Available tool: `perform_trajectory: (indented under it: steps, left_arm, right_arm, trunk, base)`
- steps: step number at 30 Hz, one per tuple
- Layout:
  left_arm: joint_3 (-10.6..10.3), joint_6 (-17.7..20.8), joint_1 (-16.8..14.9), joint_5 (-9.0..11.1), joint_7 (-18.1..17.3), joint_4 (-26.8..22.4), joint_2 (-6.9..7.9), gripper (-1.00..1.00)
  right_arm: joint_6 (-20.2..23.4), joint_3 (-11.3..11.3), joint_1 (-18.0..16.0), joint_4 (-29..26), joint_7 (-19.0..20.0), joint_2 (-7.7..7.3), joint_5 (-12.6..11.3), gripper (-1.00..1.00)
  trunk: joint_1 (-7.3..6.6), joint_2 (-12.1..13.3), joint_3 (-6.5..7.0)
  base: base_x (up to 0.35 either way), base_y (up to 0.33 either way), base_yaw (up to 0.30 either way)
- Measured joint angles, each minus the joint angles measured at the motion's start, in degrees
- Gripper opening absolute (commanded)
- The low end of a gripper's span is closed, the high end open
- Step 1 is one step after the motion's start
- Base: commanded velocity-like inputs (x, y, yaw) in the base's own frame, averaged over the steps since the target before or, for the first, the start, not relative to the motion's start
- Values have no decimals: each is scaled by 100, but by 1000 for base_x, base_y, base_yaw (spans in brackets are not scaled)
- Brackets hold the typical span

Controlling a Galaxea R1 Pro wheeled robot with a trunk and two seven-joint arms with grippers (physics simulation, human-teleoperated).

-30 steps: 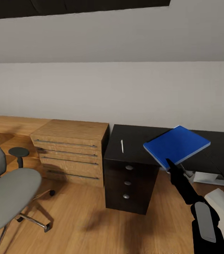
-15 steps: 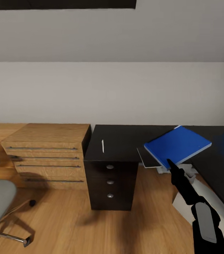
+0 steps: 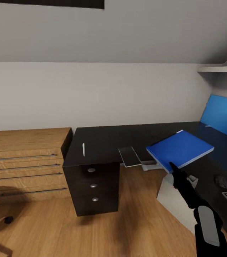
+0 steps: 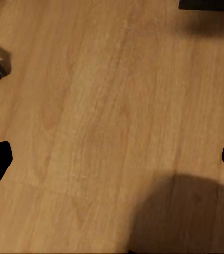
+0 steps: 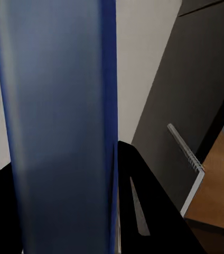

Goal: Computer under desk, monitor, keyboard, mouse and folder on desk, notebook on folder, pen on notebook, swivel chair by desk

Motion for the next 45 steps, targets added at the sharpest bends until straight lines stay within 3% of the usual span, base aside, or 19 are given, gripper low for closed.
perform_trajectory:
  steps: [9,14,16,27,29,32,36,41,45]
  left_arm:
    - [2,1,2,-1,1,4,-20,100]
    - [1,2,2,0,1,3,-27,100]
    - [-1,4,2,-1,1,27,-32,100]
    - [-8,1,2,-3,0,139,-27,100]
    - [-7,1,2,-3,0,145,-28,100]
    - [-7,1,2,4,0,145,-27,100]
    - [-7,1,2,-1,0,150,-34,100]
    - [-7,1,2,-2,0,153,-36,100]
    - [-5,1,2,0,0,156,-36,100]
  right_arm:
    - [0,-12,3,-4,24,-3,-24,-100]
    - [60,-3,3,-8,46,-111,-564,-100]
    - [96,4,-1,1,46,-239,-754,-100]
    - [104,0,3,-6,48,-249,-820,-100]
    - [113,-8,3,-1,49,-262,-933,-100]
    - [78,103,2,4,-44,-249,-942,-100]
    - [10,558,-2,5,-475,-235,-787,-100]
    - [-594,769,-34,25,-1078,-221,-769,-100]
    - [-1698,819,-225,460,-1447,-213,-751,-100]
  trunk:
    - [0,0,-6]
    - [0,0,-7]
    - [0,0,-7]
    - [0,0,-7]
    - [0,0,-7]
    - [0,0,-7]
    - [0,0,-7]
    - [0,0,-7]
    - [0,0,-7]
  base:
    - [0,-21,-213]
    - [0,0,-14]
    - [0,0,-1]
    - [0,0,0]
    - [0,0,0]
    - [0,0,0]
    - [0,0,0]
    - [0,0,0]
    - [0,0,0]
